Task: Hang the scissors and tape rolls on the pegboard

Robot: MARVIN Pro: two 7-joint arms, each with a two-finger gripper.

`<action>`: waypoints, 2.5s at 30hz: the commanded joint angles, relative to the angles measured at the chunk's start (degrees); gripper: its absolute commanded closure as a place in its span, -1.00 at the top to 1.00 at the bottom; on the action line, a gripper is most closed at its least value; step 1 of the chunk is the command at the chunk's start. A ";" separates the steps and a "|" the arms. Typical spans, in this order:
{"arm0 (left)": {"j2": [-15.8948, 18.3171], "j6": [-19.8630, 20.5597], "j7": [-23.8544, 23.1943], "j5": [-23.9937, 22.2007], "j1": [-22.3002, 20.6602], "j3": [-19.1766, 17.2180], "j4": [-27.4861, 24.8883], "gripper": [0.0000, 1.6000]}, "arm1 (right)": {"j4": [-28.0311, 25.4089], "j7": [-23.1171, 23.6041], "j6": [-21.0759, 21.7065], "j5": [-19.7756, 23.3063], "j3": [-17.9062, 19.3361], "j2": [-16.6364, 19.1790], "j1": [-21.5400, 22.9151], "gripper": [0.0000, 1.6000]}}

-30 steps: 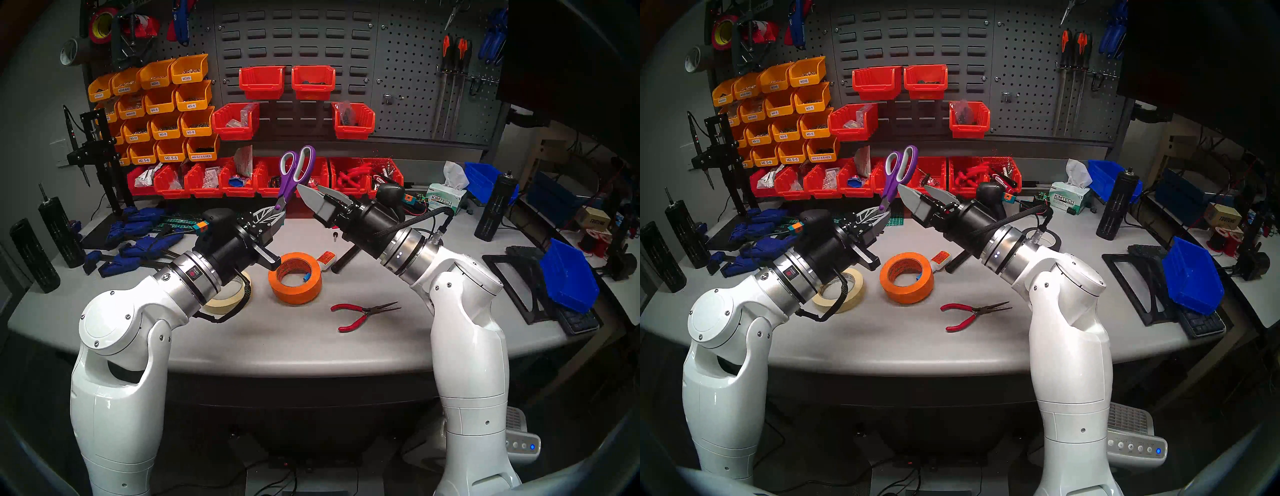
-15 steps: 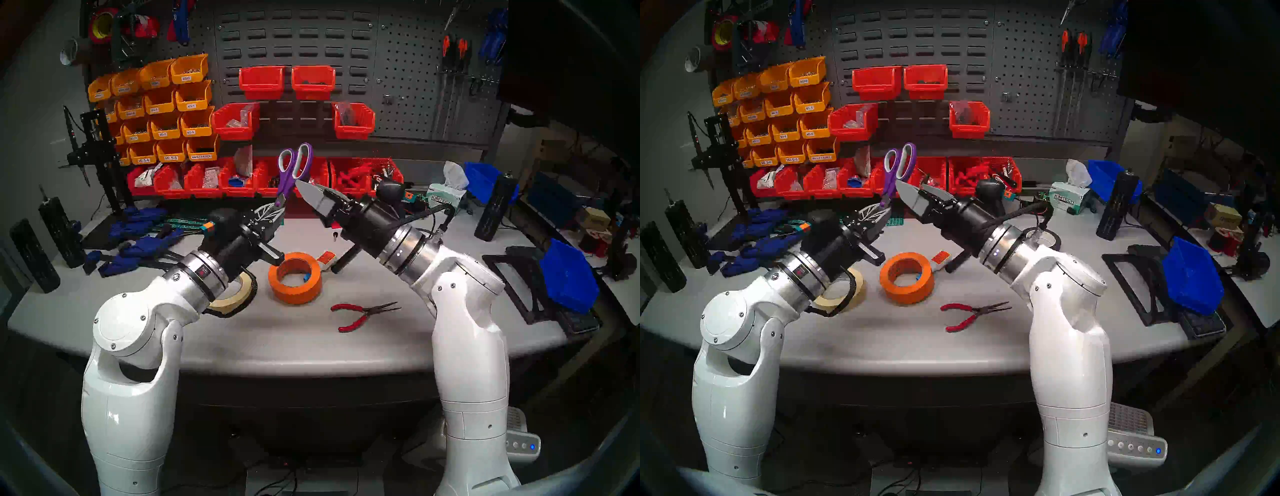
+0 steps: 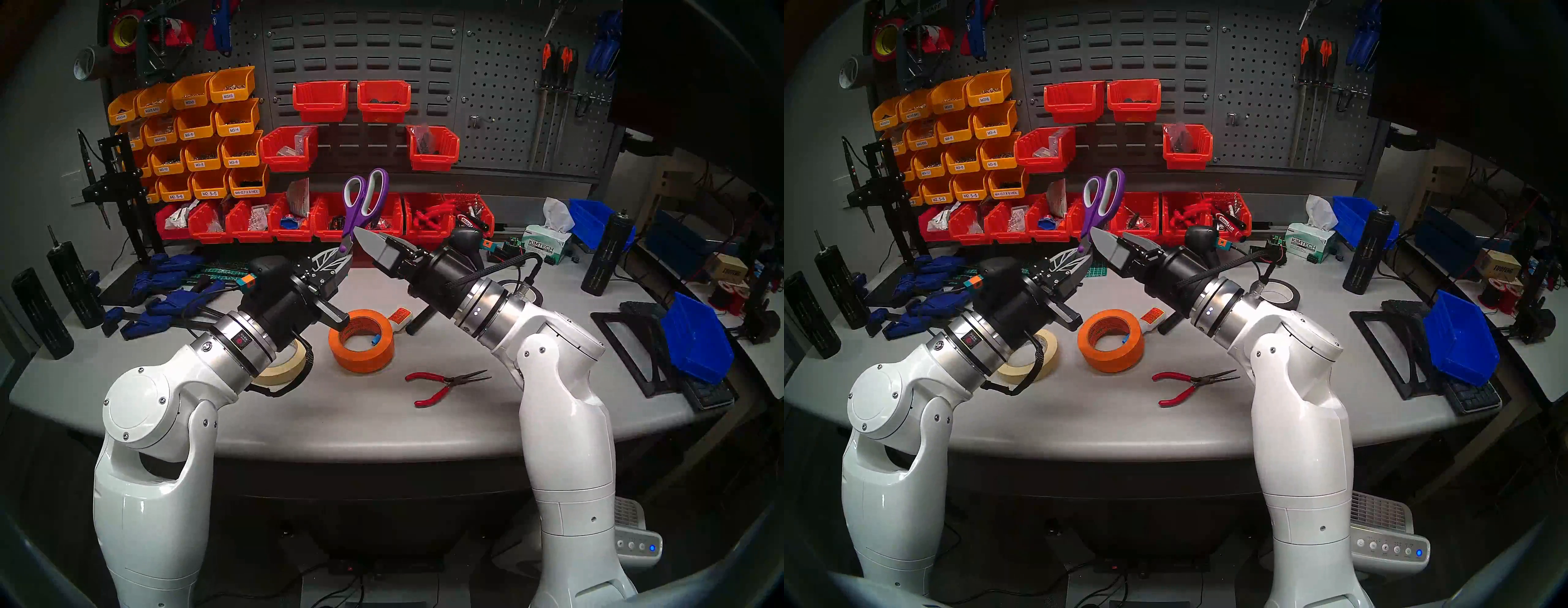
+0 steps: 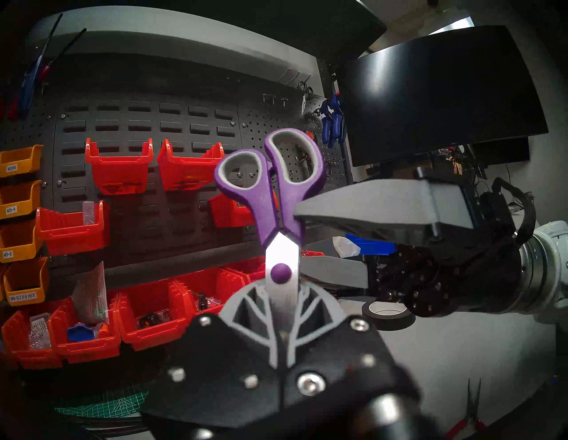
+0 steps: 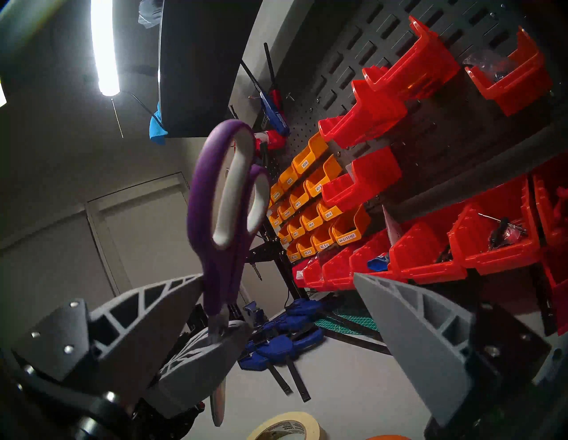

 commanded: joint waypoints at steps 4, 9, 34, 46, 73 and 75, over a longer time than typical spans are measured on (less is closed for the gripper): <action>-0.66 -0.95 -0.90 -1.18 0.75 -0.10 -3.42 -1.00 | -0.62 0.64 -0.57 0.01 -1.36 -0.44 2.99 1.00; -0.92 -0.85 -1.28 -1.25 1.11 -0.26 -3.76 -1.00 | -0.69 0.74 -0.19 0.13 -1.71 -0.28 3.15 0.05; -2.75 4.52 -2.09 -4.68 2.04 -2.65 -5.54 1.00 | -2.08 1.25 -1.94 -1.09 -0.14 0.64 4.07 -1.00; -9.28 7.42 2.88 -9.70 1.36 -9.49 -4.92 1.00 | -3.07 3.64 -3.62 1.09 9.81 3.51 6.17 -1.00; -14.42 1.79 18.97 -14.15 2.90 -13.99 1.35 1.00 | 5.57 7.12 3.67 14.42 22.94 15.31 19.07 -1.00; -14.66 1.73 19.14 -14.19 3.15 -13.77 1.36 1.00 | 7.38 6.77 4.31 14.93 23.08 15.95 20.91 -1.00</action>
